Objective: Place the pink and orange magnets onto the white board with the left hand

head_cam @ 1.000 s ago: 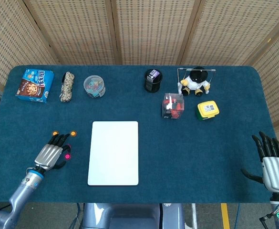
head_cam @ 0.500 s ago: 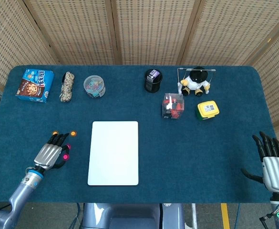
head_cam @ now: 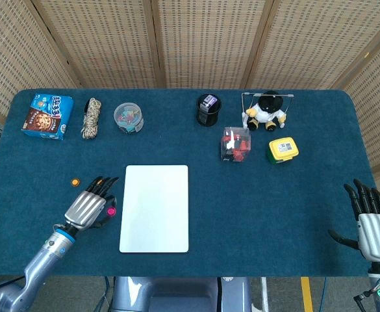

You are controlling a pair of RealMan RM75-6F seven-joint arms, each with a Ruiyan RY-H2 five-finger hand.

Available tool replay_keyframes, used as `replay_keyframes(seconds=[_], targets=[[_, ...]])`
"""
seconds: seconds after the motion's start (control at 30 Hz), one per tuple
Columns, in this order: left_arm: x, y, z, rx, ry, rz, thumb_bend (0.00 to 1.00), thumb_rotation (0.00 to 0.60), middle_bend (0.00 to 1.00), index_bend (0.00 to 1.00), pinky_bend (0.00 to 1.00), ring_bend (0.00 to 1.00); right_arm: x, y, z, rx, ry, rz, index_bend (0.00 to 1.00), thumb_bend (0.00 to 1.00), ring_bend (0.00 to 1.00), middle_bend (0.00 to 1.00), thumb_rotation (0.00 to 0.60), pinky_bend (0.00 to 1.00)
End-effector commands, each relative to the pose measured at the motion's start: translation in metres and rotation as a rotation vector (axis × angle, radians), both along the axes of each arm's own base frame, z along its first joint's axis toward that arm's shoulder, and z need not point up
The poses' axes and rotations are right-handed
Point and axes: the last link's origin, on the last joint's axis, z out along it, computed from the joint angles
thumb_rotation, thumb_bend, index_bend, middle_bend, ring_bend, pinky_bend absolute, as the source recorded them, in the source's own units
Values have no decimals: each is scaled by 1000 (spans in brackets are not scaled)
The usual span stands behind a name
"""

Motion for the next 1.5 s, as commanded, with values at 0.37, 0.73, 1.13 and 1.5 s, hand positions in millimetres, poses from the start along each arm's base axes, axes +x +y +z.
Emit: replay_keyframes(seconds=[0.37, 0.73, 1.13, 1.5], targets=[[22, -9, -19, -64, -18, -6, 263, 600, 0, 335, 0, 0, 0, 0, 0, 1, 3, -1, 0, 0, 0, 0, 600, 0], [-33, 12, 11, 26, 44, 129, 281, 600, 0, 300, 0, 0, 0, 0, 0, 2, 1, -2, 0, 0, 0, 0, 600, 0], [-102, 21, 23, 55, 78, 281, 313, 600, 0, 337, 0, 0, 1, 0, -1, 5, 8, -3, 0, 0, 0, 0, 600, 0], [-96, 34, 16, 59, 54, 271, 319, 600, 0, 338, 0, 0, 1, 0, -1, 6, 7, -5, 0, 0, 0, 0, 600, 0]])
